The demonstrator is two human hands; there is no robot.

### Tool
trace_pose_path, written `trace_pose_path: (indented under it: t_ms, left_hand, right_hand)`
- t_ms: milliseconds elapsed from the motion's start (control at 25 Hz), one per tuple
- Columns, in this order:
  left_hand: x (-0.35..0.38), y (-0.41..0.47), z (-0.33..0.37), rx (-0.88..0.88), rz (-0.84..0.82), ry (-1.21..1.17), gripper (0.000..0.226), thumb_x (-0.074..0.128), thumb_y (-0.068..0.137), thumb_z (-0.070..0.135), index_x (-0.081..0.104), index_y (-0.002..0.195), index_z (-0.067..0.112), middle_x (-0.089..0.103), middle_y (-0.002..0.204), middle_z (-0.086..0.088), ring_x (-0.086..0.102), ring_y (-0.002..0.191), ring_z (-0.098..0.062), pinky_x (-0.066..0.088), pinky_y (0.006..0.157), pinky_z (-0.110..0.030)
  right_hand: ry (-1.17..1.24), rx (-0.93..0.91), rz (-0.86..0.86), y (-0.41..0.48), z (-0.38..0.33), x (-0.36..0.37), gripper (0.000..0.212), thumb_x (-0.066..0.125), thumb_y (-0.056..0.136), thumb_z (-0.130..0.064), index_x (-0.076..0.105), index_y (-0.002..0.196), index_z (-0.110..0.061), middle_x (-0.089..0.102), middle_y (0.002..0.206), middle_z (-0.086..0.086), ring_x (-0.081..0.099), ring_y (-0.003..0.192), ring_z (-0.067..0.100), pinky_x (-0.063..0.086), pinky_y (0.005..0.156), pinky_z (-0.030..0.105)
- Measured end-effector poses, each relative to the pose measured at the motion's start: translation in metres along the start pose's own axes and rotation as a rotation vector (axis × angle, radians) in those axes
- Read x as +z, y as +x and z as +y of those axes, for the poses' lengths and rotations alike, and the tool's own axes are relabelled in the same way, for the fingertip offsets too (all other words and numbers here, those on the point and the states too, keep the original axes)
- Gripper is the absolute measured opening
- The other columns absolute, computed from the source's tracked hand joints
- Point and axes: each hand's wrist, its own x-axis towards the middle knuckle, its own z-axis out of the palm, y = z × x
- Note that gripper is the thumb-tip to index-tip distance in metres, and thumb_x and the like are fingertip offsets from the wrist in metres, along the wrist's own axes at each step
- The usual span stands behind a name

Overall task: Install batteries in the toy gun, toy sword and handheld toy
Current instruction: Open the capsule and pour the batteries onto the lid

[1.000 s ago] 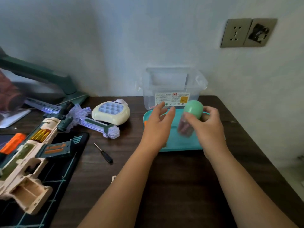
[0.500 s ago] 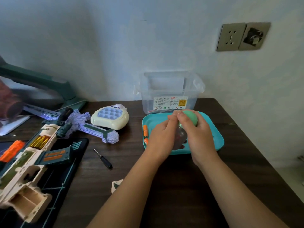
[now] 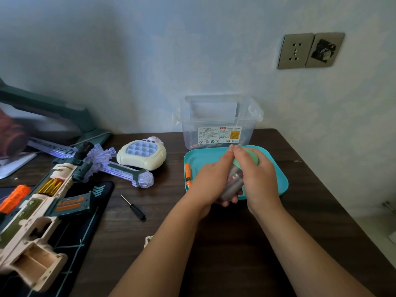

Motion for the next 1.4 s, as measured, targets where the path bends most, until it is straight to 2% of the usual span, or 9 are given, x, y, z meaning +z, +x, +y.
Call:
trace_pose_path:
  t_ms: [280, 440, 600, 720, 840, 960, 1120, 1240, 1400]
  left_hand:
    - [-0.008, 0.002, 0.0, -0.043, -0.069, -0.063, 0.073, 0.038, 0.088, 0.078, 0.067, 0.081, 0.011, 0.064, 0.062, -0.011, 0.056, 0.046, -0.019, 0.039, 0.041, -0.024]
    - [-0.02, 0.003, -0.004, -0.083, -0.162, -0.204, 0.064, 0.037, 0.089, 0.076, 0.069, 0.091, 0.02, 0.06, 0.062, -0.01, 0.052, 0.045, -0.019, 0.036, 0.04, -0.02]
    - [-0.028, 0.006, -0.007, -0.03, -0.002, -0.269, 0.058, 0.038, 0.092, 0.071, 0.071, 0.105, 0.024, 0.063, 0.066, -0.008, 0.054, 0.05, -0.018, 0.038, 0.047, -0.023]
    - [-0.042, 0.009, -0.006, -0.01, 0.187, -0.332, 0.06, 0.037, 0.094, 0.068, 0.07, 0.102, 0.019, 0.064, 0.063, -0.008, 0.054, 0.048, -0.02, 0.037, 0.046, -0.024]
    - [-0.053, 0.012, -0.006, 0.002, 0.273, -0.441, 0.06, 0.038, 0.095, 0.065, 0.07, 0.097, 0.014, 0.063, 0.062, -0.009, 0.055, 0.048, -0.022, 0.041, 0.043, -0.024]
    - [-0.053, 0.013, -0.008, 0.001, 0.291, -0.445, 0.061, 0.038, 0.094, 0.067, 0.07, 0.096, 0.015, 0.064, 0.064, -0.009, 0.056, 0.049, -0.021, 0.04, 0.046, -0.025]
    - [-0.053, 0.016, -0.009, 0.002, 0.284, -0.425, 0.06, 0.035, 0.094, 0.069, 0.072, 0.097, 0.023, 0.065, 0.066, -0.008, 0.058, 0.05, -0.02, 0.041, 0.047, -0.026]
    - [-0.05, 0.016, -0.011, 0.001, 0.233, -0.411, 0.056, 0.035, 0.096, 0.066, 0.074, 0.099, 0.026, 0.067, 0.07, -0.009, 0.06, 0.055, -0.021, 0.047, 0.053, -0.03]
    - [-0.042, 0.007, -0.009, 0.036, 0.079, -0.216, 0.041, 0.039, 0.094, 0.051, 0.069, 0.115, 0.034, 0.075, 0.091, -0.009, 0.069, 0.076, -0.024, 0.05, 0.066, -0.034]
  right_hand:
    - [-0.004, 0.027, 0.035, 0.002, 0.001, 0.005, 0.021, 0.061, 0.087, -0.043, 0.066, 0.092, -0.024, 0.07, 0.085, -0.004, 0.071, 0.073, 0.013, 0.054, 0.057, 0.026]
    - [0.033, 0.052, -0.081, 0.026, -0.011, 0.004, 0.025, 0.056, 0.088, -0.041, 0.069, 0.086, -0.019, 0.072, 0.076, 0.001, 0.067, 0.073, 0.018, 0.05, 0.066, 0.034]
    - [-0.267, 0.022, -0.06, 0.067, -0.015, 0.014, 0.034, 0.055, 0.086, -0.055, 0.063, 0.099, -0.024, 0.066, 0.095, -0.004, 0.058, 0.078, 0.01, 0.043, 0.067, 0.029]
    - [-0.671, -0.043, -0.071, 0.093, 0.007, 0.019, 0.046, 0.069, 0.08, -0.048, 0.056, 0.113, -0.02, 0.058, 0.11, -0.002, 0.055, 0.094, 0.014, 0.045, 0.078, 0.032]
    - [-0.904, -0.168, -0.048, 0.103, 0.029, 0.027, 0.047, 0.074, 0.077, -0.042, 0.05, 0.11, -0.018, 0.057, 0.111, 0.001, 0.051, 0.1, 0.019, 0.042, 0.079, 0.033]
    - [-1.006, -0.24, -0.038, 0.106, 0.04, 0.034, 0.048, 0.075, 0.075, -0.044, 0.052, 0.11, -0.02, 0.055, 0.116, 0.004, 0.045, 0.112, 0.025, 0.039, 0.091, 0.035]
    - [-0.869, -0.097, -0.094, 0.1, 0.038, 0.028, 0.059, 0.071, 0.08, -0.043, 0.047, 0.13, -0.02, 0.043, 0.132, 0.005, 0.047, 0.121, 0.023, 0.039, 0.099, 0.035]
    - [-0.666, -0.074, -0.02, 0.081, 0.024, 0.011, 0.039, 0.054, 0.094, -0.039, 0.051, 0.129, -0.023, 0.055, 0.127, 0.001, 0.053, 0.112, 0.016, 0.044, 0.088, 0.031]
    - [0.043, 0.228, -0.035, 0.04, 0.006, 0.001, 0.023, 0.051, 0.097, -0.037, 0.065, 0.108, -0.023, 0.068, 0.108, 0.003, 0.065, 0.104, 0.018, 0.052, 0.092, 0.037]
